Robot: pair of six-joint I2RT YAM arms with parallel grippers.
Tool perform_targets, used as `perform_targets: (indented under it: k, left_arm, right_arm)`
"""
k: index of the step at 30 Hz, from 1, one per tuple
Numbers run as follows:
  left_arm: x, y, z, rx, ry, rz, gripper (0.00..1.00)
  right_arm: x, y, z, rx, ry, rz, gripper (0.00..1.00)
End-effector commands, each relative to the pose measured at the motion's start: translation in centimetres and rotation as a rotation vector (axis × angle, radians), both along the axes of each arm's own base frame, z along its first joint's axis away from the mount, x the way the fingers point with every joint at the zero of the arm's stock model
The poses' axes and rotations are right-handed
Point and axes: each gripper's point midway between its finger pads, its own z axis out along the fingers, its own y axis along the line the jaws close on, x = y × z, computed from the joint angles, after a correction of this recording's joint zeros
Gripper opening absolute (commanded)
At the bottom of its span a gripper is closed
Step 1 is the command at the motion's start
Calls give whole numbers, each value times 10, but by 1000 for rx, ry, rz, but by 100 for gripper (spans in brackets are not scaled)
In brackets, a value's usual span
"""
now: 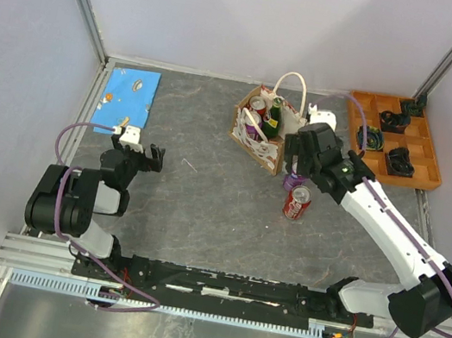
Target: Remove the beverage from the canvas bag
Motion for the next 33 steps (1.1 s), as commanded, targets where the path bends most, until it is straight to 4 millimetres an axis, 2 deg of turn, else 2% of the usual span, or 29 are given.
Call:
perform_targets:
  k: [1, 5, 12, 16, 22, 29, 33]
  left_arm:
    - [7, 5, 16, 22, -67, 19, 99]
    - [7, 5, 16, 22, -67, 19, 99]
    - [7, 5, 17, 21, -69, 18, 99]
    - [7, 5, 16, 22, -66, 19, 99]
    - [7, 5, 16, 22, -66, 19, 99]
    - [7, 5, 16, 22, -66, 18, 99]
    - [7, 5, 15, 22, -64, 19, 99]
  right_arm:
    - [24, -4, 51, -36, -153, -14, 99]
    - [45, 7, 66, -32, -220, -6, 99]
    - [87, 34, 79, -6, -386, 56, 99]
    - [109, 52, 85, 22, -496, 117, 99]
    - [146, 73, 86, 34, -511, 150, 98]
    - [188, 81, 75, 102, -525, 132, 83]
    - [210, 84, 72, 138, -528, 130, 78]
